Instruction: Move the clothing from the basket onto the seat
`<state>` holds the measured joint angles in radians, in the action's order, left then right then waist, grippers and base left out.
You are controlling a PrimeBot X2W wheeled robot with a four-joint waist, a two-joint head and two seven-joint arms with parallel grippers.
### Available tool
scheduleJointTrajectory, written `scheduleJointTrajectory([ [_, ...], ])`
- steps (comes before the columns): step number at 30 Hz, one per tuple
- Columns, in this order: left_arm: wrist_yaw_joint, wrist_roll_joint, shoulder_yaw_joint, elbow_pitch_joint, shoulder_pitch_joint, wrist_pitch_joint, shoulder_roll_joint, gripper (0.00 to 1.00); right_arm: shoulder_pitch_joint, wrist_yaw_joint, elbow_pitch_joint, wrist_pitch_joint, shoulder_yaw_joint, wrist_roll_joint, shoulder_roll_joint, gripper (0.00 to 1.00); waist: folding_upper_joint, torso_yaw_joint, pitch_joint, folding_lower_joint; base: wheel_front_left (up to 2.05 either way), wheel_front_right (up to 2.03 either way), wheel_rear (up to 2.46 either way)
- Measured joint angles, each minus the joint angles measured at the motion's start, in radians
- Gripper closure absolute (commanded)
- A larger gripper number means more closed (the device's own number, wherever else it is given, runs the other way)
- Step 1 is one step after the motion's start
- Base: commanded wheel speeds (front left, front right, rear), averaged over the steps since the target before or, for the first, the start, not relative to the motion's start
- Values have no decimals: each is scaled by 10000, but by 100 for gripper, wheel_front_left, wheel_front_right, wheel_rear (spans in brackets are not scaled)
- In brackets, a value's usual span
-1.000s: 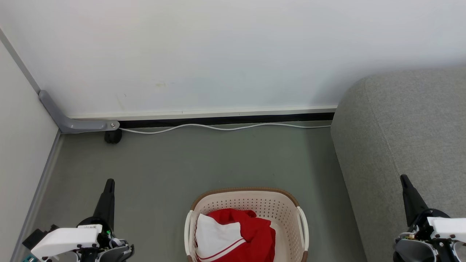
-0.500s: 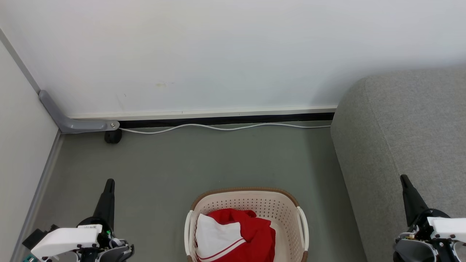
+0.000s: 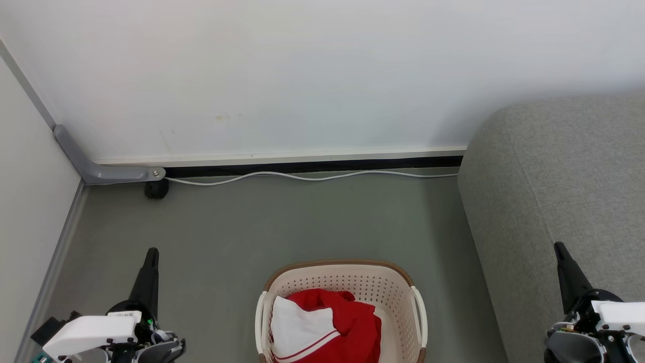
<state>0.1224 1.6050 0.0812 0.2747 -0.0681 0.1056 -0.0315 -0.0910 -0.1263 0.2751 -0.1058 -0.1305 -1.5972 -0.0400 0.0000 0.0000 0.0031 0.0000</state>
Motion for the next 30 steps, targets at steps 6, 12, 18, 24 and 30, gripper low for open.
scheduleJointTrajectory([
  [6, 0, 0, 0, 0, 0, 0, 0, 100, 0, 0, 0, 0, 0, 0, 0, 100, 0, 0, 0, 0, 0, 0, 0],
  [12, 0, 0, 0, 0, 0, 0, 0, 100, 0, 0, 0, 0, 0, 0, 0, 100, 0, 0, 0, 0, 0, 0, 0],
  [18, 0, 0, 0, 0, 0, 0, 0, 100, 0, 0, 0, 0, 0, 0, 0, 100, 0, 0, 0, 0, 0, 0, 0],
  [24, 0, 0, 0, 0, 0, 0, 0, 100, 0, 0, 0, 0, 0, 0, 0, 100, 0, 0, 0, 0, 0, 0, 0],
  [30, 0, 0, 0, 0, 0, 0, 0, 100, 0, 0, 0, 0, 0, 0, 0, 100, 0, 0, 0, 0, 0, 0, 0],
])
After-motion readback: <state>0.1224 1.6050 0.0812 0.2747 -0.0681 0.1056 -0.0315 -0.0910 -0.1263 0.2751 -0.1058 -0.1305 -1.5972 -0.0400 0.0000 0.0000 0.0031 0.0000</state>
